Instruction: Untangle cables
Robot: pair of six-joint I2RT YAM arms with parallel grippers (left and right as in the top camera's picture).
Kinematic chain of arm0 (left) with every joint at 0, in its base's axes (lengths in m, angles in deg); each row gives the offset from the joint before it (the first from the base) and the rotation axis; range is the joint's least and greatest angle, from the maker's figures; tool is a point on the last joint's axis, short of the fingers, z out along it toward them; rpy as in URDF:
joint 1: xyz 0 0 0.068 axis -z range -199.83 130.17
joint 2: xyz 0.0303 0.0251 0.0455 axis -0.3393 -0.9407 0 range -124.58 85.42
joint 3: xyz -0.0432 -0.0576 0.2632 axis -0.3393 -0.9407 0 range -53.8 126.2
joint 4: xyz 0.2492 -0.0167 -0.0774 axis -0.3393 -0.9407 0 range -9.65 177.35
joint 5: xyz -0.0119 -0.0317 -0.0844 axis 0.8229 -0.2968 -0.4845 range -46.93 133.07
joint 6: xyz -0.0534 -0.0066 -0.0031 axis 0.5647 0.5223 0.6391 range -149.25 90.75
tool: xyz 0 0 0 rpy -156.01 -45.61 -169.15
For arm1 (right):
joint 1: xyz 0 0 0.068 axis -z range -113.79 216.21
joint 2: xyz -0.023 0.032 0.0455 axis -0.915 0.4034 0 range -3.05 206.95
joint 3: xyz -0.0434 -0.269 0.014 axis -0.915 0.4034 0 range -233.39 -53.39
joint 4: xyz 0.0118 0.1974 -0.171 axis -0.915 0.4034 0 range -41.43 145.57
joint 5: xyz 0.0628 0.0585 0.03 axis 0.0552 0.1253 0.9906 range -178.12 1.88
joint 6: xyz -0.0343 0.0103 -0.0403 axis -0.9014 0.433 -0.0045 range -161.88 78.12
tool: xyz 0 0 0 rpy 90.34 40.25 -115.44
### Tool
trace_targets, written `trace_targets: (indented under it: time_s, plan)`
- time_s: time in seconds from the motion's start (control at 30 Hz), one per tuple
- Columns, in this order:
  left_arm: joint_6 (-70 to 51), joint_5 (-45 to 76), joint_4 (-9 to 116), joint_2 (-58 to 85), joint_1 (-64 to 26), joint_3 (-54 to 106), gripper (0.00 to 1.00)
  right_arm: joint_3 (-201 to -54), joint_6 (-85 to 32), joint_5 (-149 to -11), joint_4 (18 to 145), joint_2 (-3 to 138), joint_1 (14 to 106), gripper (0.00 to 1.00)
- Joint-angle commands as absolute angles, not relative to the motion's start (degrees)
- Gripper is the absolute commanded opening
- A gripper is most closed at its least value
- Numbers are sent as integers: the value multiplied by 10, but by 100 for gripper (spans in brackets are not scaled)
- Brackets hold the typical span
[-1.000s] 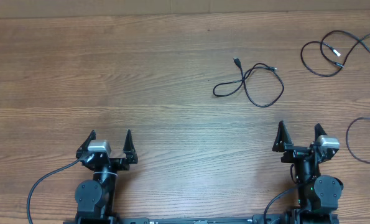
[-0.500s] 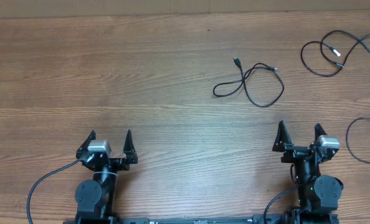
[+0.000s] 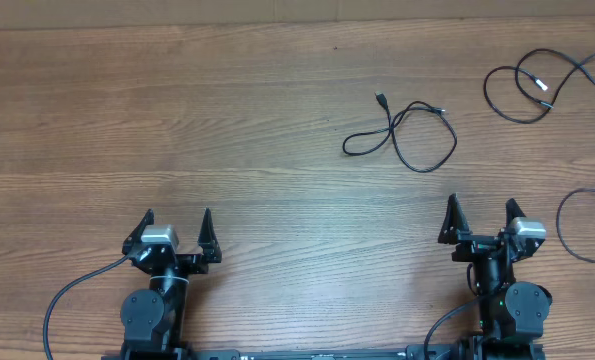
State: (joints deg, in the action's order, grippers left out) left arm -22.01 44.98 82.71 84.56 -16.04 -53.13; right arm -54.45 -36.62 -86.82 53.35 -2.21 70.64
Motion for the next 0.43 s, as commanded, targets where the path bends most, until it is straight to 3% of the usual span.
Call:
trace_targets:
  time_s: [0.0, 0.4]
  plan:
    - [-231, 450, 830, 852, -157, -535, 99, -538, -370, -865, 532, -29, 708, 100]
    - [-231, 450, 830, 852, -157, -535, 99, -538, -371, -865, 532, -29, 708, 100]
